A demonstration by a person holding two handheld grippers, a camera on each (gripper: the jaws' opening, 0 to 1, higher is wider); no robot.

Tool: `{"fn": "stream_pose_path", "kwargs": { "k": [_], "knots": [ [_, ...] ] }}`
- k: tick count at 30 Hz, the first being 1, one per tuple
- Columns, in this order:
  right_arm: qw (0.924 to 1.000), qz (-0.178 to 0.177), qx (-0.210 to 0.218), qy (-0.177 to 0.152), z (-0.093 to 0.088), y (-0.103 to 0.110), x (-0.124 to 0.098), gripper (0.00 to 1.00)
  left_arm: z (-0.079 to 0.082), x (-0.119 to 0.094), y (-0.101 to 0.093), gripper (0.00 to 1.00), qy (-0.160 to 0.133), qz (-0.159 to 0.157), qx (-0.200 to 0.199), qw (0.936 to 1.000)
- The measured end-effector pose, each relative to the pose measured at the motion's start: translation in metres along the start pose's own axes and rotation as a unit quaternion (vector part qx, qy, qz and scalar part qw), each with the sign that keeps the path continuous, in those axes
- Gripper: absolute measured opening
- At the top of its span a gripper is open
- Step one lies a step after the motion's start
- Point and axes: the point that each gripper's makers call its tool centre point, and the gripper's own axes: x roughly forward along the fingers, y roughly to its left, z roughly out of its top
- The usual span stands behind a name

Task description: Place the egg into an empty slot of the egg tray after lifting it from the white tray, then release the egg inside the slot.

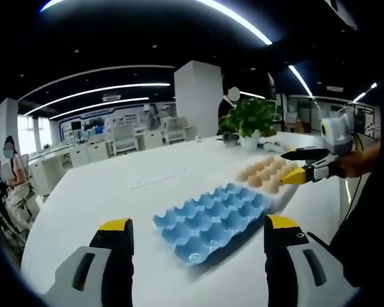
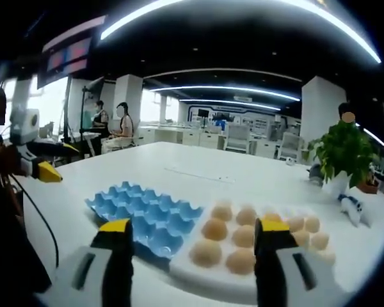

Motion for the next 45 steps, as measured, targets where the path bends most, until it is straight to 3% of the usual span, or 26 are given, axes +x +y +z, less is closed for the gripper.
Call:
{"fn": "stream_pose_path", "kwargs": {
  "k": [1, 2, 4, 5, 6, 7, 10, 12, 16, 19, 21, 22, 26, 29, 33, 35, 40, 45],
  "knots": [
    [1.0000, -0.001, 0.006, 0.001, -0.001, 0.000, 0.001, 0.72, 0.000, 0.000, 0.000, 0.80, 0.002, 0.000, 0.000, 1.0000],
    [0.9998, 0.000, 0.018, 0.010, -0.006, 0.000, 0.002, 0.71, -0.009, -0.001, 0.000, 0.75, 0.043, -0.001, -0.003, 0.9991],
    [0.9995, -0.013, 0.021, 0.018, -0.009, -0.004, 0.006, 0.72, -0.016, 0.000, 0.006, 0.68, 0.089, 0.019, 0.000, 0.9959],
    [0.9993, -0.016, 0.020, 0.026, -0.011, -0.005, 0.007, 0.71, -0.018, -0.001, 0.007, 0.71, 0.107, 0.025, -0.011, 0.9939],
    [0.9987, -0.021, 0.019, 0.042, -0.016, -0.006, 0.008, 0.71, -0.001, 0.003, 0.004, 0.76, 0.063, 0.018, -0.036, 0.9972],
    [0.9985, -0.020, 0.018, 0.048, -0.019, -0.006, 0.010, 0.69, 0.008, 0.004, 0.005, 0.80, 0.041, 0.020, -0.049, 0.9978],
    [0.9966, -0.011, 0.026, 0.077, -0.030, -0.003, 0.017, 0.58, 0.010, 0.002, 0.009, 0.74, 0.069, 0.021, -0.077, 0.9945],
    [0.9961, -0.026, 0.036, 0.076, -0.031, -0.006, 0.021, 0.57, 0.013, 0.002, 0.014, 0.74, 0.075, 0.039, -0.064, 0.9944],
    [0.9959, -0.025, 0.034, 0.080, -0.032, -0.005, 0.028, 0.53, 0.011, 0.001, 0.009, 0.76, 0.090, 0.032, -0.037, 0.9947],
    [0.9950, -0.037, 0.038, 0.084, -0.037, -0.010, 0.036, 0.47, 0.014, 0.001, 0.007, 0.84, 0.057, 0.037, -0.010, 0.9976],
    [0.9937, -0.033, 0.051, 0.094, -0.042, -0.010, 0.039, 0.44, 0.027, 0.002, 0.000, 0.97, -0.006, 0.017, 0.001, 0.9998],
    [0.9928, -0.032, 0.055, 0.101, -0.046, -0.010, 0.040, 0.41, 0.027, 0.001, -0.002, 1.00, -0.020, 0.014, -0.001, 0.9997],
    [0.9917, -0.038, 0.046, 0.114, -0.055, -0.015, 0.041, 0.31, -0.006, 0.000, -0.002, 0.95, 0.066, 0.006, 0.005, 0.9978],
    [0.9896, -0.038, 0.043, 0.132, -0.063, -0.017, 0.041, 0.27, -0.005, -0.001, 0.000, 0.93, 0.050, 0.005, 0.009, 0.9987],
    [0.9916, -0.018, 0.001, 0.128, -0.062, -0.015, 0.042, 0.27, -0.010, -0.001, 0.002, 0.89, 0.060, 0.005, 0.005, 0.9982],
    [0.9928, -0.010, -0.002, 0.120, -0.062, -0.015, 0.041, 0.27, -0.009, 0.000, 0.001, 0.88, 0.059, 0.003, 0.002, 0.9983],
    [0.9907, -0.006, -0.003, 0.136, -0.062, -0.015, 0.042, 0.27, -0.010, 0.002, -0.001, 0.88, 0.058, -0.005, -0.003, 0.9983],
    [0.9894, 0.011, -0.030, 0.142, -0.062, -0.014, 0.043, 0.27, -0.009, 0.003, -0.002, 0.87, 0.055, -0.008, -0.005, 0.9985]
  ]
}}
